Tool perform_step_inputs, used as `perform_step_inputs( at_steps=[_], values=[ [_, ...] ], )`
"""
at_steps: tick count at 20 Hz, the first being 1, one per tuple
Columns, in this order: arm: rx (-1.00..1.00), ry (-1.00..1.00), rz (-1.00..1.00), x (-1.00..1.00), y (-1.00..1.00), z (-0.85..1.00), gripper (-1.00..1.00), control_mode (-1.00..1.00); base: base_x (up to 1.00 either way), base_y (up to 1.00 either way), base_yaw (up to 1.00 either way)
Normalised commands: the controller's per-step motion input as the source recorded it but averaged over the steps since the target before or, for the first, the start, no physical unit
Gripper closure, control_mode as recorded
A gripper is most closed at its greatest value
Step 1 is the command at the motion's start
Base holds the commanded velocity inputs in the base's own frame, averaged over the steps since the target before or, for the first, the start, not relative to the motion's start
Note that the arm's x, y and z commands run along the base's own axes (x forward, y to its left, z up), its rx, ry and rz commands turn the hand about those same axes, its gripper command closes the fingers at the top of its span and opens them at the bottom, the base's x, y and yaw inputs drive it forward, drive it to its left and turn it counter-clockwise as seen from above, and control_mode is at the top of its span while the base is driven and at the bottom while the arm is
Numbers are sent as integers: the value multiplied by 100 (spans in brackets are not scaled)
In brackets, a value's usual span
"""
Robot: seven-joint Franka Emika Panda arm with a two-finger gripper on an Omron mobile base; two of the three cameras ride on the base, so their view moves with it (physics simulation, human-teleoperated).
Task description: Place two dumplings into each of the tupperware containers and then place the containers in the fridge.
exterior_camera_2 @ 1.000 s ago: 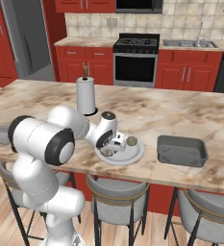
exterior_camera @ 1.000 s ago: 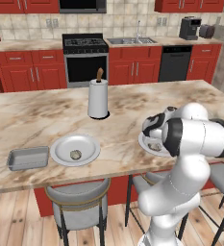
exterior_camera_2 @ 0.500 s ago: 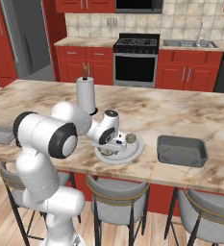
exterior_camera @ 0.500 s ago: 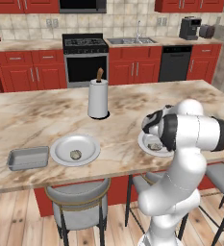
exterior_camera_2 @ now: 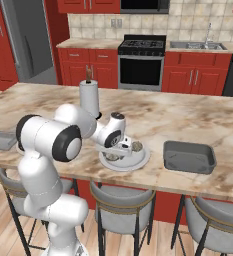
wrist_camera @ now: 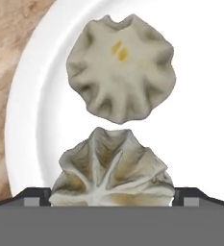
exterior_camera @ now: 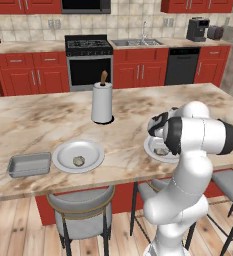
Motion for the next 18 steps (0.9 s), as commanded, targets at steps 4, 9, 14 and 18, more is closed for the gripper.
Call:
perform_step_inputs(
  at_steps=[4,9,14,18],
  values=[
    [0,0,0,0,-2,6,100,-100,0,0,0],
    [0,-3,0,-15,-71,67,100,-100,0,0,0],
    [0,-6,0,-23,-98,69,100,-100,0,0,0],
    [0,0,-1,4,-99,61,100,-100,0,0,0]
  ],
)
